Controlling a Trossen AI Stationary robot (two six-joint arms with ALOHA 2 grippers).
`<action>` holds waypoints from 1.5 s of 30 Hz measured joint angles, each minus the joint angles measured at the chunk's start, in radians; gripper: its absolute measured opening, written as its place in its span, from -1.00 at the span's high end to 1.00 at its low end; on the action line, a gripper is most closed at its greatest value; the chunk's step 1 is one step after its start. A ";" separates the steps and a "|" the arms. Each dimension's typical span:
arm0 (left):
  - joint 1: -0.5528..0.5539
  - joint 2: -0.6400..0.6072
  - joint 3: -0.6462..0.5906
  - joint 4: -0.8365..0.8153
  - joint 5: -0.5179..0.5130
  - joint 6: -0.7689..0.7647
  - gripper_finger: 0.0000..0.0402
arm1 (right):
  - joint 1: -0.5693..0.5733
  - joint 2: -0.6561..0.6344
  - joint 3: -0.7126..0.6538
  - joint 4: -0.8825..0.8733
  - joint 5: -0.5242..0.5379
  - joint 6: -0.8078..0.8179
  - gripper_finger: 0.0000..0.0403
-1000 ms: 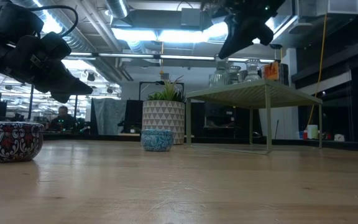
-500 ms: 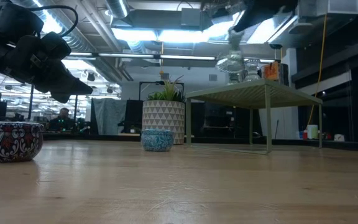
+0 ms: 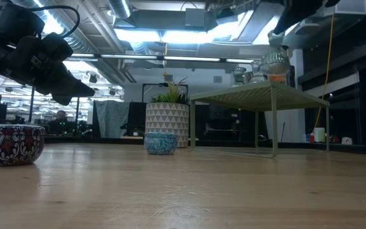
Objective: Pick & Place candle stick holders
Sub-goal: Adjust the green candle holder on the shelf
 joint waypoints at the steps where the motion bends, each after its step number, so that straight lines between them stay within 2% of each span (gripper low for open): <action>1: 0.000 0.000 0.000 0.000 0.000 0.000 0.97 | 0.003 0.000 0.000 -0.012 0.000 0.013 0.91; 8: 0.000 0.000 0.000 0.000 0.000 0.000 0.97 | 0.008 -0.003 -0.028 -0.054 0.004 0.118 0.91; 14: 0.000 0.000 0.000 0.000 0.000 0.000 0.97 | 0.008 -0.004 -0.099 -0.055 0.122 0.156 0.91; 23: 0.000 0.000 0.000 0.000 0.000 0.000 0.97 | 0.007 -0.004 -0.141 -0.057 0.184 0.152 0.91; 39: 0.000 0.000 0.000 0.000 0.000 0.000 0.97 | 0.008 -0.004 -0.148 -0.053 0.175 0.149 0.78; 45: 0.000 0.000 0.000 0.000 -0.001 0.000 0.97 | 0.008 -0.004 -0.148 -0.038 0.176 0.121 0.65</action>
